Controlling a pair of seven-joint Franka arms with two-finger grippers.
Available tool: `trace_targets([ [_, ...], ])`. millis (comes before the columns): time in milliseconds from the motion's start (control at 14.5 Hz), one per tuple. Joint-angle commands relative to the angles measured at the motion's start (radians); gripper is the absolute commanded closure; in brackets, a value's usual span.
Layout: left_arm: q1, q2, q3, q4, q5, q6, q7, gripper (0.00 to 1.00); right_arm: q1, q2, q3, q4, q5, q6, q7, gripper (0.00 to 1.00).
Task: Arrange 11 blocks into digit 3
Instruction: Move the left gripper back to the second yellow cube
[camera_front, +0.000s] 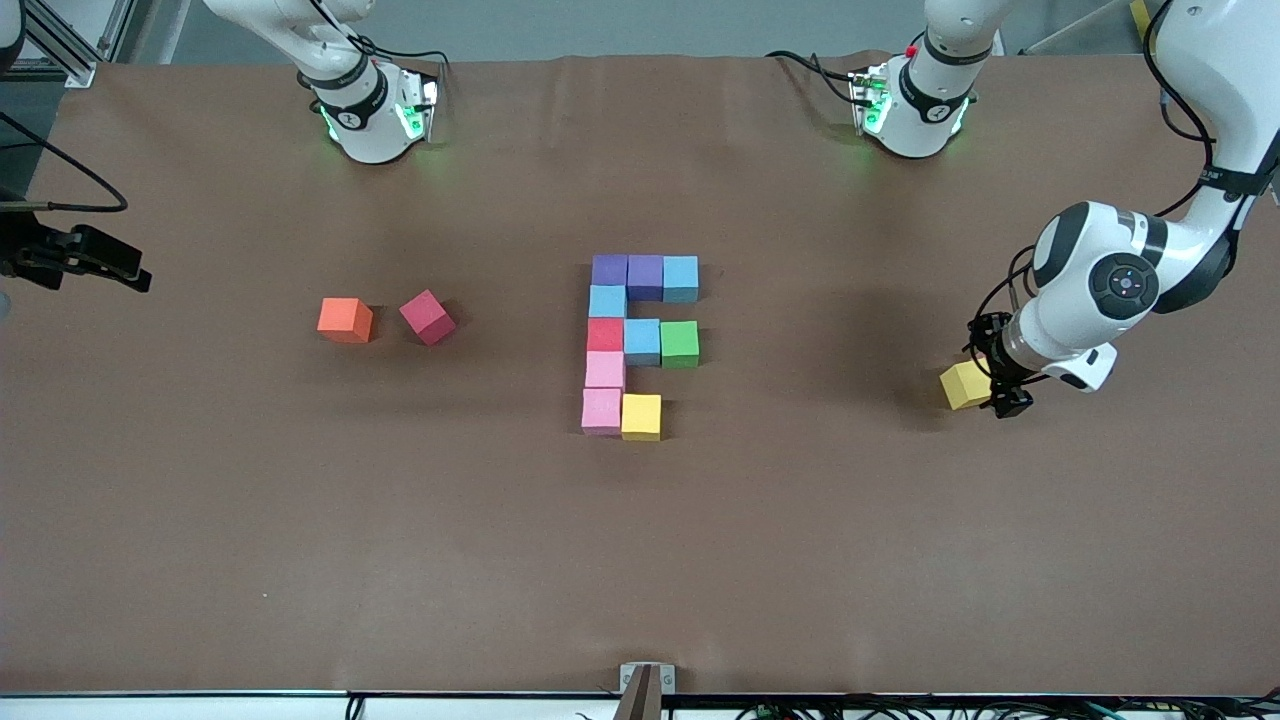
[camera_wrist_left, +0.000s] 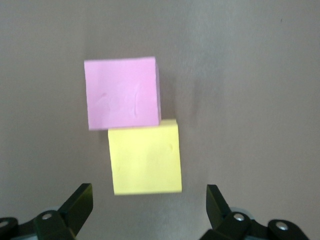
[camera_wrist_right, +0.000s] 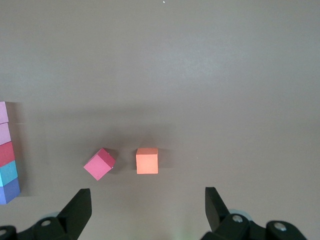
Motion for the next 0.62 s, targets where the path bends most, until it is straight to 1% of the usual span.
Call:
trace_targets([
  [0,0.02,0.008,0.002,-0.022,0.036,0.022,-0.015,0.0,-0.019,-0.062,0.011,-0.095,-0.007,0.049,0.003,0.0],
  [69,0.02,0.011,0.011,-0.022,0.045,0.025,-0.015,0.0,-0.018,-0.091,0.011,-0.125,-0.007,0.059,0.004,0.0],
  [138,0.02,0.029,0.013,-0.022,0.059,0.028,-0.021,0.0,-0.016,-0.101,0.012,-0.136,-0.007,0.059,0.004,0.0],
  [345,0.02,0.059,0.013,-0.017,0.125,0.03,-0.086,0.0,-0.018,-0.119,0.019,-0.135,-0.006,0.047,0.004,0.0],
  [552,0.02,0.072,0.013,-0.019,0.142,0.03,-0.106,0.0,-0.018,-0.145,0.023,-0.133,-0.003,0.045,0.004,0.0],
])
